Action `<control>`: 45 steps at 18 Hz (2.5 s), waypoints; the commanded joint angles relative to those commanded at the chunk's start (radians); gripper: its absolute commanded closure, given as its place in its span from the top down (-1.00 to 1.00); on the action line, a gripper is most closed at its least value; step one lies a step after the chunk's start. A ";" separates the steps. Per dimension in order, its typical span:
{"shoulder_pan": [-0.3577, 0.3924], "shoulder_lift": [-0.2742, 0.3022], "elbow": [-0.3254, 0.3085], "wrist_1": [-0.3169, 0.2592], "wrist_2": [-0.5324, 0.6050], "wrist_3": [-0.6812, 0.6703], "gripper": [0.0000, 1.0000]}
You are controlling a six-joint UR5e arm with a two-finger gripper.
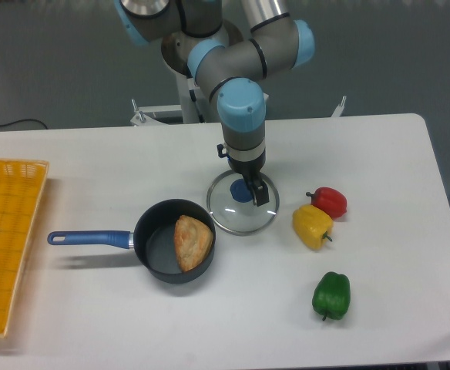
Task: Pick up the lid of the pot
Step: 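Close the gripper around the blue knob of the glass lid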
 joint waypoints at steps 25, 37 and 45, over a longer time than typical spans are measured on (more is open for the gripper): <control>-0.011 -0.074 0.009 0.018 -0.003 0.005 0.98; -0.006 -0.074 0.005 0.020 -0.009 0.041 0.86; -0.002 -0.074 0.000 0.021 -0.018 0.054 0.69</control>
